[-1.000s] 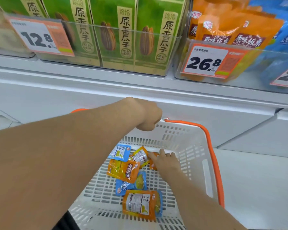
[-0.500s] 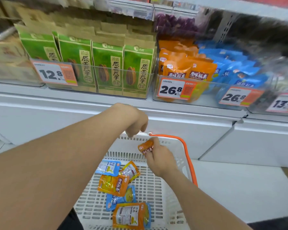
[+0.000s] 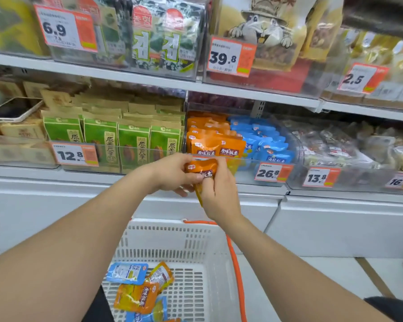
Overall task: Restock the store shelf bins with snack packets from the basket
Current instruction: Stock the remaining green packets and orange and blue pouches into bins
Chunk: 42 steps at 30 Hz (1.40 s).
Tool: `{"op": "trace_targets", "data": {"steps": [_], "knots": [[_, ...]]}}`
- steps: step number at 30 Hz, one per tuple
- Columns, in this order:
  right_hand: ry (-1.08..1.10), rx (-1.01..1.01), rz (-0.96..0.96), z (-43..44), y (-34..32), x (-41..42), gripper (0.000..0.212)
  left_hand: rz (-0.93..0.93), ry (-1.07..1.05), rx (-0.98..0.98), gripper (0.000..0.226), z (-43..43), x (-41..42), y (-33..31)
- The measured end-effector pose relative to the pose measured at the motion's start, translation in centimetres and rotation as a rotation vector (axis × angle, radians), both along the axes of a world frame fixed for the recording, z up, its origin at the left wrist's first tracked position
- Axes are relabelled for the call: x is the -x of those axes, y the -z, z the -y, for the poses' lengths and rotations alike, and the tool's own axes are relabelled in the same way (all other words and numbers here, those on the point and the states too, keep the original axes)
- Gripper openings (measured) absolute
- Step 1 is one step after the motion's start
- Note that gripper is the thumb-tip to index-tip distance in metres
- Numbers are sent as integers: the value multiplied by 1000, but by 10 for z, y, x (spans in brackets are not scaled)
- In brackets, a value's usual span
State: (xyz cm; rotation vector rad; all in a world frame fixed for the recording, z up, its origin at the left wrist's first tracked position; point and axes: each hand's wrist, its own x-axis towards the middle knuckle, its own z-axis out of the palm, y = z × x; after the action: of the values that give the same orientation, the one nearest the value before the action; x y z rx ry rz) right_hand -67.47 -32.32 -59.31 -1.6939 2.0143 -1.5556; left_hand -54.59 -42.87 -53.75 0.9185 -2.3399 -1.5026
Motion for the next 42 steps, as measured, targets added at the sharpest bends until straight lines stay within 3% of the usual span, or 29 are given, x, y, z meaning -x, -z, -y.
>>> {"op": "trace_targets", "data": {"steps": [4,7,9,15,19,23,27,30,33,42], "knots": [[-110,-176,-64,9,-52,29,26,-249,-214,8,22,-6,17,-6],[-132,-301,-87,22,-86,50,41,-430,-388,67,37,-10,32,-10],[-112,-279,-106,29,-101,59,53,-487,-470,95,44,-11,41,-14],[-121,-156,7,35,-118,81,51,-610,-679,157,47,-20,68,-23],[-147,-92,-62,34,-126,83,71,-642,-679,291,28,-24,82,-29],[-124,-54,-105,35,-123,95,62,-637,-601,423,22,-20,91,-29],[34,33,-39,34,-121,118,60,-437,-610,716,31,-16,95,-24],[46,15,36,32,-115,131,56,-111,-622,965,38,-11,94,-18],[15,-70,61,34,-102,138,51,135,-586,1073,35,-5,95,-9],[-22,-255,21,46,-92,130,45,258,-560,1126,40,3,102,4]]}}
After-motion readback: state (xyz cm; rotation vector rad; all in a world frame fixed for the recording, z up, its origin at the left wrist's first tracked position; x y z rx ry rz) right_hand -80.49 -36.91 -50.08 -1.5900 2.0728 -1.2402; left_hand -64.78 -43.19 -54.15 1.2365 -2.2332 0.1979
